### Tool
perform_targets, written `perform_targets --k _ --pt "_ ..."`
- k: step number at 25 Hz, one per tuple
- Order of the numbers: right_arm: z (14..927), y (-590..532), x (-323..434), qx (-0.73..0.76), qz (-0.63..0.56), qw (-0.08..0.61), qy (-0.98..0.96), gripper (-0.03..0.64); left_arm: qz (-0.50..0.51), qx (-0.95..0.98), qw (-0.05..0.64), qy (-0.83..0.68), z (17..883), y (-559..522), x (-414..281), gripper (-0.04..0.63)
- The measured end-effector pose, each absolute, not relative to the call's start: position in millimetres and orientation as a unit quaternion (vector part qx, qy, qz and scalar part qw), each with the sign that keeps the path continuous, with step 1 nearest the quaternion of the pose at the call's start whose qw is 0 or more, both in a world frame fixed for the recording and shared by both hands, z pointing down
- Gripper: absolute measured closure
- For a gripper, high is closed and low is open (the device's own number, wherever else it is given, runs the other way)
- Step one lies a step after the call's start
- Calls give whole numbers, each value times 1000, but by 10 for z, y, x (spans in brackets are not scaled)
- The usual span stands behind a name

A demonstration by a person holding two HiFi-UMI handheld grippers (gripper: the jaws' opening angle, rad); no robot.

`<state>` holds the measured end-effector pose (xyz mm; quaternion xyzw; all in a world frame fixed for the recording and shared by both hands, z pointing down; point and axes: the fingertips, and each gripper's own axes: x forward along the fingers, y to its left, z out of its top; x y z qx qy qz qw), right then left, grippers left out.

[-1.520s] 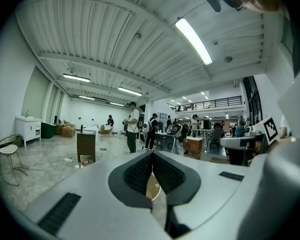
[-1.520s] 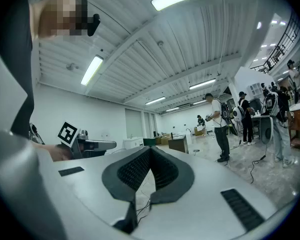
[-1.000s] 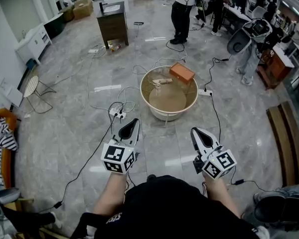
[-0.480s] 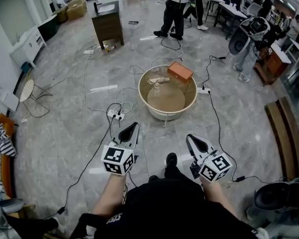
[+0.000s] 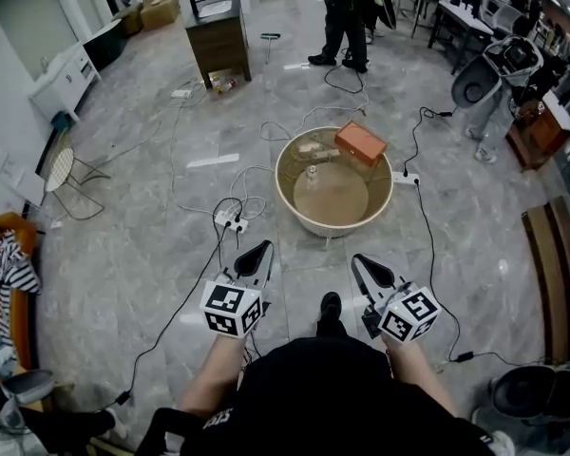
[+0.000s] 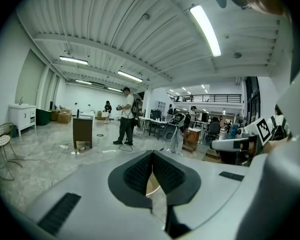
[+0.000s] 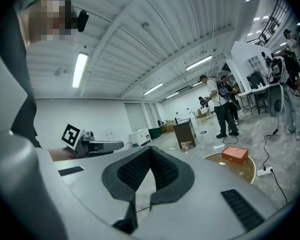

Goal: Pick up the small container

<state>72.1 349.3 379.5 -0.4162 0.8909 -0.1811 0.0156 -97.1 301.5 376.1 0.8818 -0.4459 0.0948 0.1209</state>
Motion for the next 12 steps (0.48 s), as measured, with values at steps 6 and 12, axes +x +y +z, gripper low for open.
perform_targets --k 6,12 --pt "3882 2688 929 -394 -201 8 897 603 115 885 119 -436 3748 2342 -583 578" --pt "3898 2036 1099 -368 -210 7 906 603 129 873 130 -451 3770 1758 -373 578"
